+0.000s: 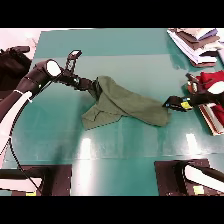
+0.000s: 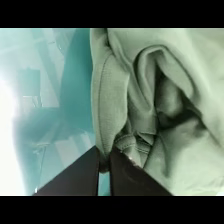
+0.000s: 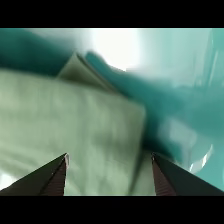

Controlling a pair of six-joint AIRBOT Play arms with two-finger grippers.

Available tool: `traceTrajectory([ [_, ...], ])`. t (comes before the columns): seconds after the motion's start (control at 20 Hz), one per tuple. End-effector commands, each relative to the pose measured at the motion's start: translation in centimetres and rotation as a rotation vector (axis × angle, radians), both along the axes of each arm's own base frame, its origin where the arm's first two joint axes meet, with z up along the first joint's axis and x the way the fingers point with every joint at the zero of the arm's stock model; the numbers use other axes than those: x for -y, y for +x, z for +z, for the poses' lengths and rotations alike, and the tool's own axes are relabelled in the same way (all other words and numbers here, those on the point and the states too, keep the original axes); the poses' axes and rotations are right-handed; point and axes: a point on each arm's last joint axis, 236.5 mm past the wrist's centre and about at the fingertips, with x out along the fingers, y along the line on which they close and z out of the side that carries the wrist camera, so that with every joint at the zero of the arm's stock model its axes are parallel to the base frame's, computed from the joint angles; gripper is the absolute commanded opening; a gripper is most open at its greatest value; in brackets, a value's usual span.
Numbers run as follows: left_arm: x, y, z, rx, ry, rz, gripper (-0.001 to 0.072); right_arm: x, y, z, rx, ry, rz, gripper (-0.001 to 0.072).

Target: Fold the shirts.

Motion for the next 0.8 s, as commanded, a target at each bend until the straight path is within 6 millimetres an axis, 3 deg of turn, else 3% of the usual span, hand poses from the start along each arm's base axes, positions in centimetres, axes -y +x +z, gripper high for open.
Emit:
traceTrajectory([
  [0.0, -0.1, -0.2, -0.1, -0.009, 0.004, -0.005, 0.003, -2.3, 1.6, -2.5, -0.078, 0.022, 0.08, 0.0513],
  [0.05, -0.1, -0.2, -0.1, -0.008, 0.007, -0.006, 0.003, -2.6, 2.2, -2.7, -0.071, 0.018, 0.102, 0.0464],
  [0.1, -0.1, -0.2, -0.1, -0.008, 0.008, -0.005, 0.003, -2.9, 2.9, -2.4, -0.044, 0.009, 0.134, 0.0322],
  [0.15, -0.1, -0.2, 0.0, -0.007, 0.007, -0.005, 0.003, -3.0, 3.6, -1.9, -0.01, -0.002, 0.166, 0.0107],
  [0.2, -0.3, -0.1, 0.5, 0.012, 0.014, -0.005, 0.003, -3.0, 4.4, -0.7, 0.033, -0.013, 0.192, 0.0021],
  [0.3, -1.7, 1.0, 4.0, 0.13, 0.049, 0.009, 0.0029, -3.0, 6.5, 3.3, 0.151, -0.038, 0.204, 0.002],
  [0.35, -2.6, 1.3, 7.2, 0.213, 0.066, 0.015, 0.003, -2.9, 7.6, 6.3, 0.236, -0.058, 0.208, 0.002],
  [0.4, -4.0, 1.5, 11.8, 0.321, 0.087, 0.027, 0.0029, -2.7, 8.6, 10.3, 0.339, -0.079, 0.207, 0.002],
  [0.5, -6.7, 0.2, 22.5, 0.562, 0.108, 0.065, 0.003, -2.1, 9.3, 19.3, 0.551, -0.124, 0.192, 0.002],
  [0.6, -8.5, -4.0, 33.4, 0.796, 0.067, 0.104, 0.003, -1.8, 7.9, 28.6, 0.77, -0.177, 0.173, 0.002],
  [0.7, -10.2, -9.7, 42.1, 0.988, -0.002, 0.135, 0.003, -1.5, 4.8, 36.2, 0.95, -0.225, 0.151, 0.002],
  [0.75, -11.1, -12.6, 45.3, 1.068, -0.03, 0.148, 0.003, -1.3, 3.1, 39.4, 1.026, -0.249, 0.138, 0.002],
])
